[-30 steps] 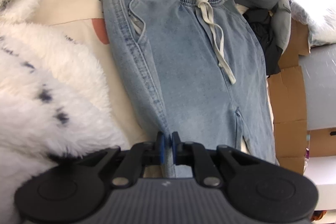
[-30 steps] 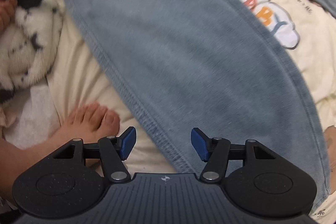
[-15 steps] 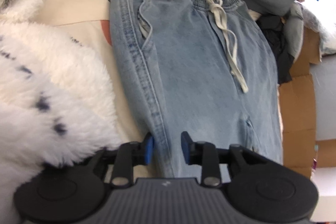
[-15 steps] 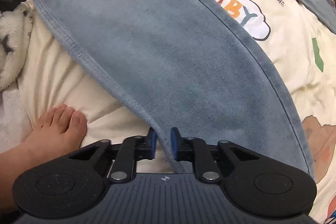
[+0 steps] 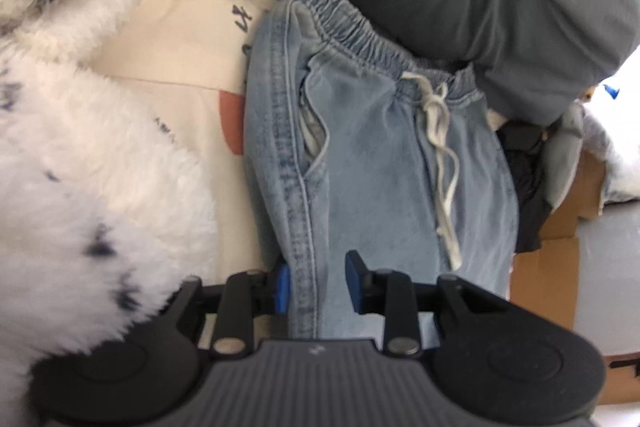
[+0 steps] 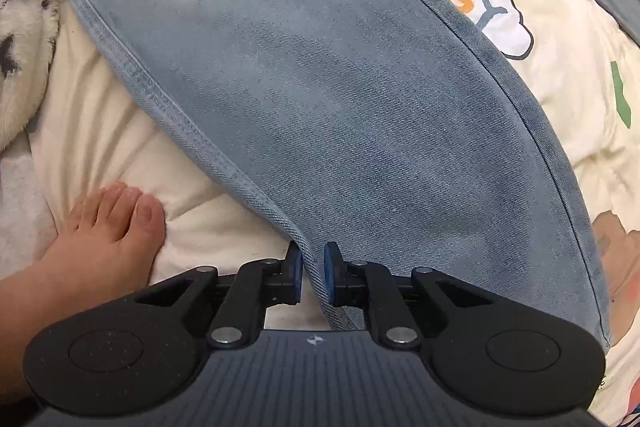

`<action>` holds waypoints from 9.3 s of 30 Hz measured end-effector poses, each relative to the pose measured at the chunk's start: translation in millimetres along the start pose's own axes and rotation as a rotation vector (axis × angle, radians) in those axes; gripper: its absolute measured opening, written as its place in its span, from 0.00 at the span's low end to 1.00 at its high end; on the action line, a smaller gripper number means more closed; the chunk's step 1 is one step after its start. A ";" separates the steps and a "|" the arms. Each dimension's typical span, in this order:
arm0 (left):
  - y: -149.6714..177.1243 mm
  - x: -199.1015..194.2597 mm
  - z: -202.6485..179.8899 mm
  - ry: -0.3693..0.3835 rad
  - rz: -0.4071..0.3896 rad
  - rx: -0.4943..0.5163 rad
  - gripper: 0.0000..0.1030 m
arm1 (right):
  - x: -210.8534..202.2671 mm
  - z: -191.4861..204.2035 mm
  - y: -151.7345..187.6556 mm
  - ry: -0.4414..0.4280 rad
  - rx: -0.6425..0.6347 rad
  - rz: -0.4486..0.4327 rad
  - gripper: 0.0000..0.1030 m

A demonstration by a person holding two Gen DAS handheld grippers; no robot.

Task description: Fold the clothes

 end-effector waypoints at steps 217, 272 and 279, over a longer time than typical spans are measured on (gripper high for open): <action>288.8 214.3 -328.8 0.216 0.652 1.159 0.40 | 0.6 -198.7 -206.3 0.063 -0.119 -0.597 0.60; 306.0 203.3 -391.2 0.399 0.570 1.008 0.25 | -60.0 -280.0 -231.7 0.170 0.024 -0.707 0.06; 268.6 219.3 -367.2 0.239 0.483 1.023 0.43 | -64.3 -329.3 -253.1 0.235 0.068 -0.709 0.06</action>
Point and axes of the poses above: each gripper's, at about its wrist camera, not at the fingertips, and x roughly the way its jaws point, z to its left, y to its underside, the point moved 5 cm from there along x, roughly the way its jaws point, and after that the axes turned 8 degrees about x, right-handed, at the moved point
